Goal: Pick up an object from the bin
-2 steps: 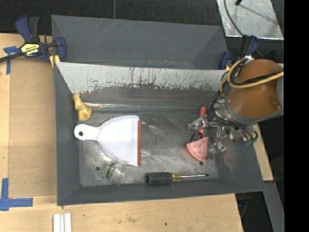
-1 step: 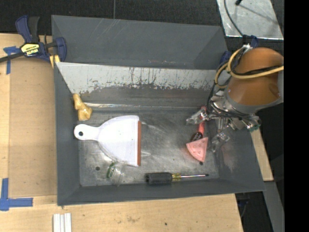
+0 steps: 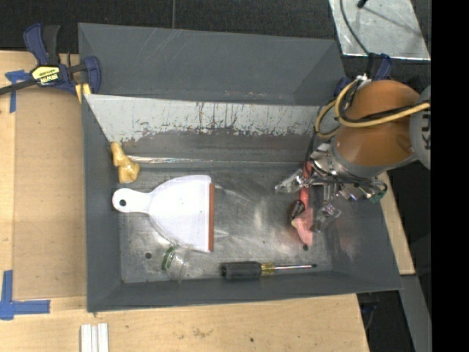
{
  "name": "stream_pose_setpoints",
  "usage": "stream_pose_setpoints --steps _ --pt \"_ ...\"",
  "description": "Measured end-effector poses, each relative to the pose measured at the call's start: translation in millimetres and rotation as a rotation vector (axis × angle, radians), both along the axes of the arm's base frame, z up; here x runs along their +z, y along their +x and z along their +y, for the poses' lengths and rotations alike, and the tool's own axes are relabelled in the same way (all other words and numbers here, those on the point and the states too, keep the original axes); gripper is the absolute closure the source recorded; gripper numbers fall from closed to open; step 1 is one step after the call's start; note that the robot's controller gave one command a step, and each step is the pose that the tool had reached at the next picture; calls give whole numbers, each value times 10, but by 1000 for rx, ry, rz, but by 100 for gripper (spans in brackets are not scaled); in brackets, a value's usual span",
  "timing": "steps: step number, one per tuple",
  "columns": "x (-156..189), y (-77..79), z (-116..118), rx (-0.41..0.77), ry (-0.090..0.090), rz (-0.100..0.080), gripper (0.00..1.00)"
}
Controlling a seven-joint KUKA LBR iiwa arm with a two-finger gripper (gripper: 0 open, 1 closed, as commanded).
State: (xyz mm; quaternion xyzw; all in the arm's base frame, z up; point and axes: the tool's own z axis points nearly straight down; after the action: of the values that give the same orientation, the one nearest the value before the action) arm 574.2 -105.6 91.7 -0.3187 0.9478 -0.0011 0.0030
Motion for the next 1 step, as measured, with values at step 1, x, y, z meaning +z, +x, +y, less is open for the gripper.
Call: stream_pose_setpoints --steps 1 --pt "-164 375 16 77 4 -2 100"
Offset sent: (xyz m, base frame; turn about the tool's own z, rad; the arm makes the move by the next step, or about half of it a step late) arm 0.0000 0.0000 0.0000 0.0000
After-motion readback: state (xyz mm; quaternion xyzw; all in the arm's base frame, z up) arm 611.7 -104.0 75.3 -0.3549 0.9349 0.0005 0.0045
